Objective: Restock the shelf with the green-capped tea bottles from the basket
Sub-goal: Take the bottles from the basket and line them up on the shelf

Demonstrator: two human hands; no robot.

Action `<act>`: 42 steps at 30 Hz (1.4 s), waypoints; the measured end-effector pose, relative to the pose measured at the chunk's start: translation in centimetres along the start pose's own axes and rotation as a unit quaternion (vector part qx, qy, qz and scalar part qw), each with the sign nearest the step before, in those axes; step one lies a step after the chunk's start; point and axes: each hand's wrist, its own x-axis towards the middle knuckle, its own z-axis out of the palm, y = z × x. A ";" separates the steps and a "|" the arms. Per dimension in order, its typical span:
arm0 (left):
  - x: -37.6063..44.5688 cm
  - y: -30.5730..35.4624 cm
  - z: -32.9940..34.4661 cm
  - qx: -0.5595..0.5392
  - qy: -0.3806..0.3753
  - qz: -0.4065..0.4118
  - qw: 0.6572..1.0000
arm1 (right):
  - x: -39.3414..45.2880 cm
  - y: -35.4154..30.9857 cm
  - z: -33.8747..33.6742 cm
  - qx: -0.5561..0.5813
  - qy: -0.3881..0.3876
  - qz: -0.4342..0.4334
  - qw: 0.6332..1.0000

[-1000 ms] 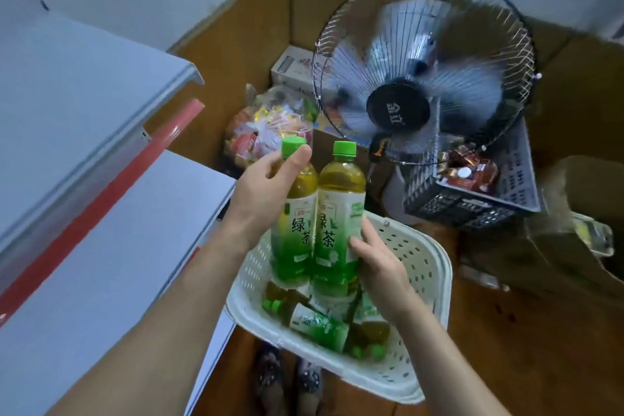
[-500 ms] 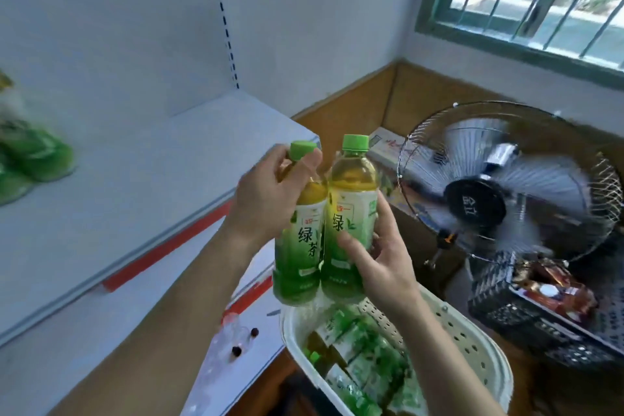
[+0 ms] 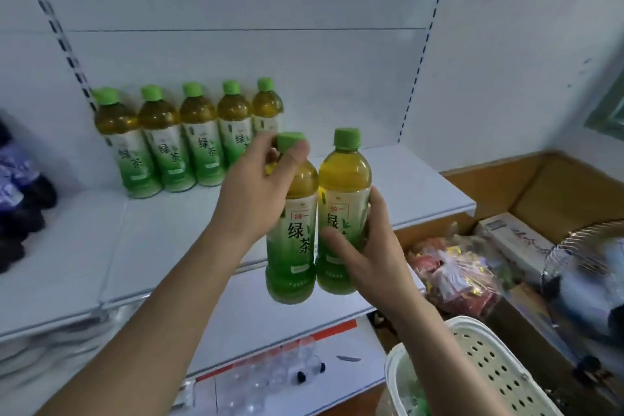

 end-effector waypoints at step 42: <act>3.4 -20.1 -18.4 0.202 0.123 -0.070 0.969 | 11.0 1.7 26.2 -0.164 -0.082 -0.123 0.975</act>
